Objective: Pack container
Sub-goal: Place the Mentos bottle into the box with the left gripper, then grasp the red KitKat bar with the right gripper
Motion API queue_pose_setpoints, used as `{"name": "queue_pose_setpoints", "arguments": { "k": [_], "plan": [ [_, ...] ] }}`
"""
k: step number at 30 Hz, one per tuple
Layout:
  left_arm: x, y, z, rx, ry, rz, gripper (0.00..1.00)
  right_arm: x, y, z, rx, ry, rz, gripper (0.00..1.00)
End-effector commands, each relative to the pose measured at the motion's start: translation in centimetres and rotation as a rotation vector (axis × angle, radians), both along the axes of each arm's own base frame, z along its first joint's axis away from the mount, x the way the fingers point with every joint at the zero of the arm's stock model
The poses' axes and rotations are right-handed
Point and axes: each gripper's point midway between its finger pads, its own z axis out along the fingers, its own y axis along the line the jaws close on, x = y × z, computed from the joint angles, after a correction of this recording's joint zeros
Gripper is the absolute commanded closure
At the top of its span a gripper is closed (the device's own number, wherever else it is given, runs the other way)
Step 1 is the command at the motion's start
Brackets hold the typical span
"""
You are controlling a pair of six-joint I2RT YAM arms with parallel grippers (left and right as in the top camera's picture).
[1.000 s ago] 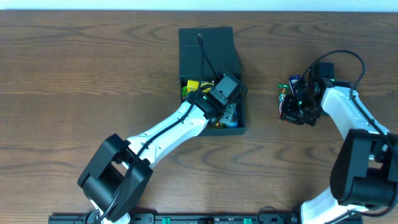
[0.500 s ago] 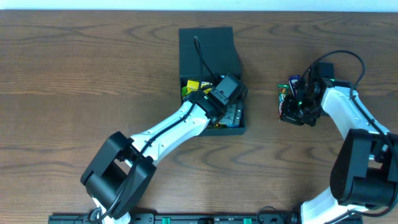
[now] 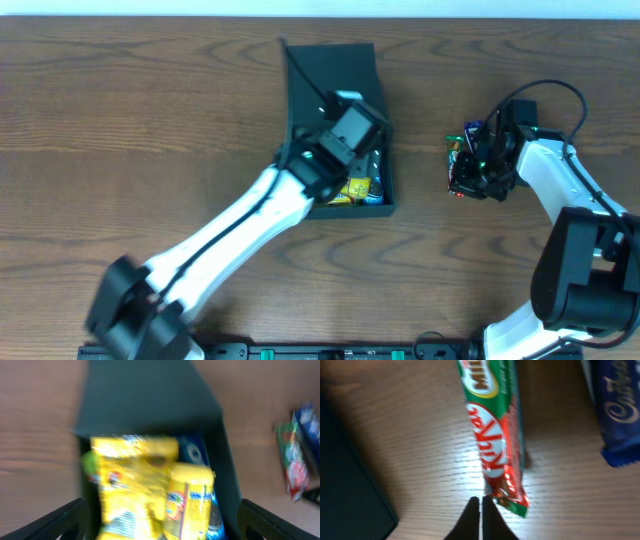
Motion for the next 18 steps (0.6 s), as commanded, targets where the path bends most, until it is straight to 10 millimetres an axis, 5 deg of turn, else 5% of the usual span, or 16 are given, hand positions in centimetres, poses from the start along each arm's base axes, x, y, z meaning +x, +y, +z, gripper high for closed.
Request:
{"name": "queue_pose_setpoints", "arguments": {
  "k": [1,4,8,18],
  "plan": [
    [1.3,3.7,2.4,0.039,-0.079,0.148,0.10,0.6,1.2,1.1,0.075,-0.059,0.052,0.98],
    [1.7,7.5,1.0,0.068,-0.009,0.262,0.29,1.1,1.3,1.2,0.079,-0.084,0.061,0.98],
    [1.8,11.6,-1.0,0.085,0.080,0.368,0.25,2.0,1.1,1.4,0.069,-0.122,0.061,0.90],
    [1.5,13.5,-3.0,0.073,0.153,0.399,0.10,3.9,-2.0,1.1,-0.109,-0.184,0.034,0.73]
  ]
}}
